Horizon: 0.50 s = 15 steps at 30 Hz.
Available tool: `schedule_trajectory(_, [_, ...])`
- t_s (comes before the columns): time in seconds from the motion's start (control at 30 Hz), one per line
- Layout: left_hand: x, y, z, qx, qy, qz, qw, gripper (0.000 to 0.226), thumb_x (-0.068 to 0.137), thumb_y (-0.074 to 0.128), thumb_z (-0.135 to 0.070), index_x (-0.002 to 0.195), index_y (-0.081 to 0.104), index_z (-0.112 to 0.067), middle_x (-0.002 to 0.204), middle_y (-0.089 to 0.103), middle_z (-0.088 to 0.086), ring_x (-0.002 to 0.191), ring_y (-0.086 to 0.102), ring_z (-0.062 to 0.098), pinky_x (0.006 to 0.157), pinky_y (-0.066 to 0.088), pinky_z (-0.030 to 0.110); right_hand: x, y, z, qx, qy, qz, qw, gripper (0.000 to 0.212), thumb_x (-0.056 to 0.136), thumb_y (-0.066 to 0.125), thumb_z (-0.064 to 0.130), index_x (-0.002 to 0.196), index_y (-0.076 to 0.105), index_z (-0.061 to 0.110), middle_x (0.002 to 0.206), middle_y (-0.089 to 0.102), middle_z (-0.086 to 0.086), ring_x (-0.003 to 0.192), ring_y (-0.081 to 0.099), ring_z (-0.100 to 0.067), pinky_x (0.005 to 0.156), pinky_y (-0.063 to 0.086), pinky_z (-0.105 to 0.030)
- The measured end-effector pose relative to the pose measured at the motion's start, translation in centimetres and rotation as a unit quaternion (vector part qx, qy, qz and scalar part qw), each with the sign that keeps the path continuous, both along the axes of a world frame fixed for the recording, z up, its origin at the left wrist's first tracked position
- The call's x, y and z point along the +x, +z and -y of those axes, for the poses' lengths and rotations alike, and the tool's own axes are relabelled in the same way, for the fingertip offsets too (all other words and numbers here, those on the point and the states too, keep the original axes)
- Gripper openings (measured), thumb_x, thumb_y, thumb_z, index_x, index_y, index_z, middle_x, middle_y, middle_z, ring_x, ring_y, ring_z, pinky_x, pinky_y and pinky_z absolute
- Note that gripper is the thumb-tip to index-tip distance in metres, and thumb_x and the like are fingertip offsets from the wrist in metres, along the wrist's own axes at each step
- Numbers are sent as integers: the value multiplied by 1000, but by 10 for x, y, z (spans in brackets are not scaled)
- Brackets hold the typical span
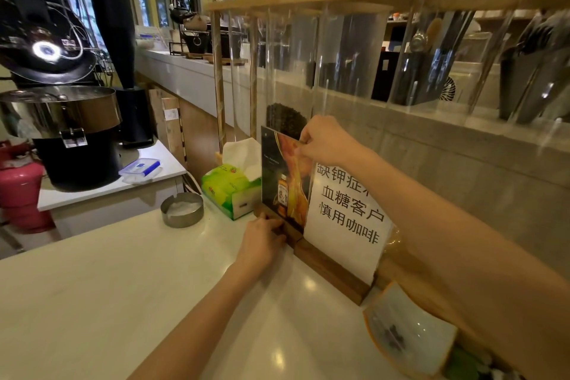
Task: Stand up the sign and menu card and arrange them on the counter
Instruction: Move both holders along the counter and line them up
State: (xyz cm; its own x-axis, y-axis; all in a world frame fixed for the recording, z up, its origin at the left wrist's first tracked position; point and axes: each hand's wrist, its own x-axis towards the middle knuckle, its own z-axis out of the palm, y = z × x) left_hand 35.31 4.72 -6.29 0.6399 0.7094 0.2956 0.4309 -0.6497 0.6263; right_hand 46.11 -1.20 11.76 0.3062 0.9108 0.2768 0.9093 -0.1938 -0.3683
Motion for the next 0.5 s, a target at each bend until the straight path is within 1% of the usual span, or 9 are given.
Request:
schedule_trajectory(0.1, [0,-1,-1,-1,-2,9,1000,17,79,58,-13,93,67,-13,88,52,4,79,49,18,67,36,25,0,-1,-1,5,-7,-1,1000,17,82,60,9,91,66,-5,94,68,-22,77,62,-27,60,46,-26])
schedule_trajectory(0.13, [0,-2,-1,0,-3,11,1000,17,79,58,-13,93,68,-14,87,51,4,78,48,18,66,35,24,1,-2,-2,9,-9,-5,1000,17,82,61,10,92,66,-4,94,68,-21,76,61,-25,61,46,-26])
schedule_trajectory(0.2, [0,-3,-1,4,-2,14,1000,18,79,59,-13,95,68,-14,87,50,3,77,49,18,65,35,24,1,-3,-1,18,-11,-12,1000,17,82,61,10,92,66,-3,94,68,-19,73,57,-19,56,43,-21])
schedule_trajectory(0.27, [1,-3,0,4,-1,19,1000,19,79,58,-12,96,68,-13,89,52,6,79,51,20,68,41,28,1,-4,0,21,-10,-16,1000,18,82,61,12,92,66,-2,94,68,-18,72,56,-18,55,41,-18])
schedule_trajectory(0.3, [0,-3,1,3,0,15,1000,20,79,58,-12,97,67,-12,92,54,7,81,53,23,71,44,31,2,-4,1,18,-9,-18,1000,19,83,61,14,92,66,-1,94,68,-19,73,57,-19,55,41,-18])
schedule_trajectory(0.37, [-1,0,2,3,-5,-8,1000,21,80,57,-14,98,66,-10,95,55,10,85,54,25,78,47,37,2,0,7,2,-4,-23,1000,27,84,60,23,94,66,-2,98,68,-20,78,61,-24,60,46,-25])
schedule_trajectory(0.43, [-3,3,3,18,-24,-41,999,20,81,55,-16,96,66,-9,92,54,8,86,51,23,78,45,36,4,4,15,-23,3,-14,1000,38,84,58,33,97,65,-2,103,67,-21,89,63,-29,75,51,-36])
schedule_trajectory(0.47, [-5,6,5,27,-34,-53,998,20,81,55,-17,96,66,-9,92,54,7,88,50,22,78,44,35,5,6,21,-33,8,-4,999,41,83,58,36,98,64,-1,103,67,-21,91,62,-30,80,52,-40])
schedule_trajectory(0.5, [-6,8,9,34,-45,-58,997,21,81,55,-18,98,66,-11,95,55,7,92,51,22,80,44,35,5,8,28,-35,12,4,999,42,82,59,39,97,65,0,102,67,-20,89,63,-29,79,52,-40])
